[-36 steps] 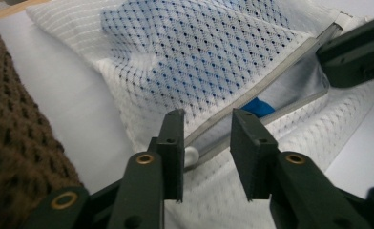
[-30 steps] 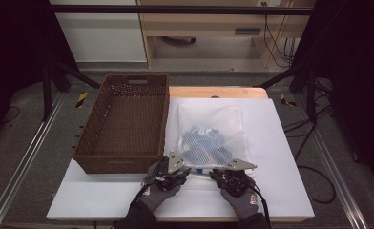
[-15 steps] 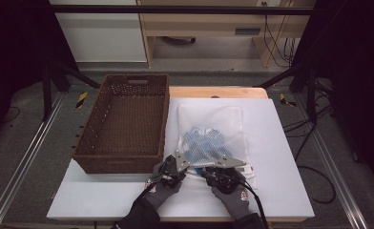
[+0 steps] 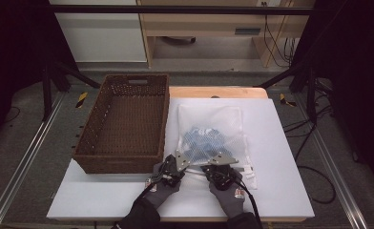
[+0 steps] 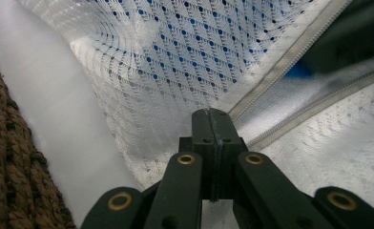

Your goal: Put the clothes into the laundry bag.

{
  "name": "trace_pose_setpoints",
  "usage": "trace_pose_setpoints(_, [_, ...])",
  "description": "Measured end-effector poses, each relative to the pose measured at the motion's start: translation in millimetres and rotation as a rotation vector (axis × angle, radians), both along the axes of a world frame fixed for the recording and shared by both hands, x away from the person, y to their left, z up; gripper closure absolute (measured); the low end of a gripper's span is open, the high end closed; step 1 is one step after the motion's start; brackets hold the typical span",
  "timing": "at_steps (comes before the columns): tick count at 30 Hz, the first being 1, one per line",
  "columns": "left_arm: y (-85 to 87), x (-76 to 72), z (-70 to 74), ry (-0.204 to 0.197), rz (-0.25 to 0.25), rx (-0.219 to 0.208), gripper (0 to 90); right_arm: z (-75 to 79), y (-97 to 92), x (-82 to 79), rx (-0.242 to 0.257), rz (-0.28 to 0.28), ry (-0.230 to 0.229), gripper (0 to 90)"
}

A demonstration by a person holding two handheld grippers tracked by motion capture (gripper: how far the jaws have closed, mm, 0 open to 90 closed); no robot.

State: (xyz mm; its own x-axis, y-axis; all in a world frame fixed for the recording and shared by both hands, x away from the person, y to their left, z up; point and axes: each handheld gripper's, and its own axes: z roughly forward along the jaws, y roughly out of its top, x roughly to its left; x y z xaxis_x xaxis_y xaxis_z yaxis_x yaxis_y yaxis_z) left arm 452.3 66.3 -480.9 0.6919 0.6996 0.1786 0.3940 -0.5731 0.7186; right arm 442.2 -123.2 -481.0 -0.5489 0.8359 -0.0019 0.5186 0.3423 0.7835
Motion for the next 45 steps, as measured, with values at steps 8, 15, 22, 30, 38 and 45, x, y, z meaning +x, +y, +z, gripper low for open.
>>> trace_pose_setpoints(8, [0.0,0.4,0.7,0.012,0.000,-0.005,88.7,-7.6,-15.2,10.8,-0.072,-0.113,-0.070,83.5])
trace_pose_setpoints(15, [-8.0,-7.1,17.1,-0.025,-0.057,-0.069,66.4,7.0,-26.2,-3.9,0.044,-0.007,-0.004,68.3])
trace_pose_setpoints(22, [-21.2,-4.9,23.7,-0.033,-0.076,-0.063,61.7,28.7,-49.8,-18.4,0.091,-0.019,-0.098,63.1])
trace_pose_setpoints(30, [-22.4,-0.3,18.4,-0.011,-0.071,-0.062,58.1,4.7,-43.4,2.3,-0.014,-0.039,-0.088,72.2])
trace_pose_setpoints(38, [-28.7,-1.8,18.9,-0.036,-0.063,-0.041,53.4,30.1,-45.1,-7.8,0.076,0.022,-0.152,89.1])
trace_pose_setpoints(45, [-30.0,0.5,24.9,-0.075,-0.012,-0.038,83.6,42.1,-46.6,-17.9,0.116,0.094,-0.138,87.4])
